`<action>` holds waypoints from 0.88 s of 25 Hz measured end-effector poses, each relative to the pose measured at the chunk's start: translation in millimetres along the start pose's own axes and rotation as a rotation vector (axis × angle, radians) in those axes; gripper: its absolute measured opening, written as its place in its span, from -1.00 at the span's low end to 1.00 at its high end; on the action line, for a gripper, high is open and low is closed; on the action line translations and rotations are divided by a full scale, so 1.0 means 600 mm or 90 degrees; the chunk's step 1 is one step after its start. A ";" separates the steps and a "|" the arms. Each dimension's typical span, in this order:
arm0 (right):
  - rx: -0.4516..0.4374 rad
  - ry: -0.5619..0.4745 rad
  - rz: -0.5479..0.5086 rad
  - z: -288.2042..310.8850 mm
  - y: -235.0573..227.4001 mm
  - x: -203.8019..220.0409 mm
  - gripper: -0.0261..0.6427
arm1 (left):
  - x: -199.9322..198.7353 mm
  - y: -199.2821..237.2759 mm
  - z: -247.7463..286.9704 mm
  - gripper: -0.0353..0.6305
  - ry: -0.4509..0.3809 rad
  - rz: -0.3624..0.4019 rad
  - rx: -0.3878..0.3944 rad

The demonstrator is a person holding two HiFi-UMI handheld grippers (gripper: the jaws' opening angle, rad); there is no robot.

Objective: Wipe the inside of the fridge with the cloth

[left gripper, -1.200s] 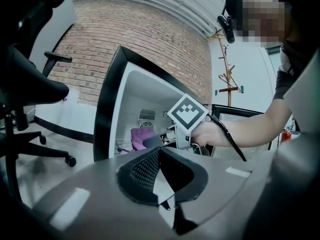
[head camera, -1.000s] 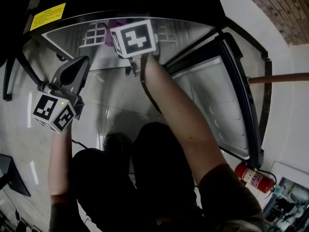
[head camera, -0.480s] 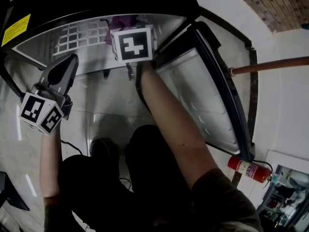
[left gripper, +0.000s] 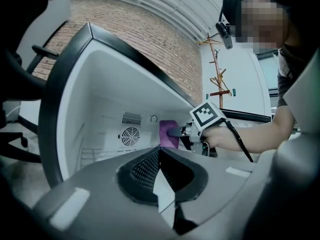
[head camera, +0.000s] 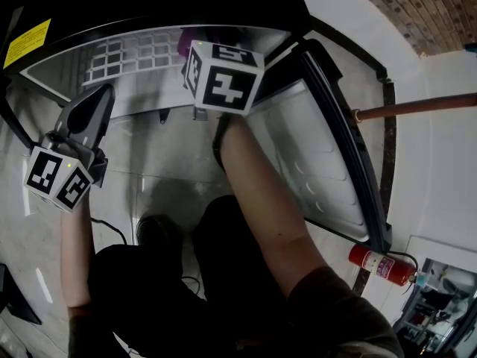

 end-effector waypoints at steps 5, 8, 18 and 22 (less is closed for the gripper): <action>0.068 -0.046 0.040 -0.011 -0.027 -0.016 -0.69 | 0.004 0.008 -0.011 -0.84 -0.004 -0.002 -0.006; 0.087 -0.012 0.105 -0.011 -0.033 0.012 -0.69 | 0.012 0.013 -0.017 -0.84 0.000 -0.007 -0.010; 0.058 0.002 0.334 -0.029 -0.034 0.084 -0.69 | 0.028 0.021 -0.034 -0.84 0.000 -0.018 -0.025; -0.088 -0.003 0.241 -0.029 0.050 0.087 -0.69 | 0.042 0.032 -0.052 -0.84 0.001 -0.004 -0.043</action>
Point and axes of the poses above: the fingertips, and each gripper's own axes: z forward along the fingers, y to its left, x out of its underside, the point moved 4 cm from there along -z, backward along the fingers, and after that the axes turned 12 degrees about -x, right-handed, at the moved point
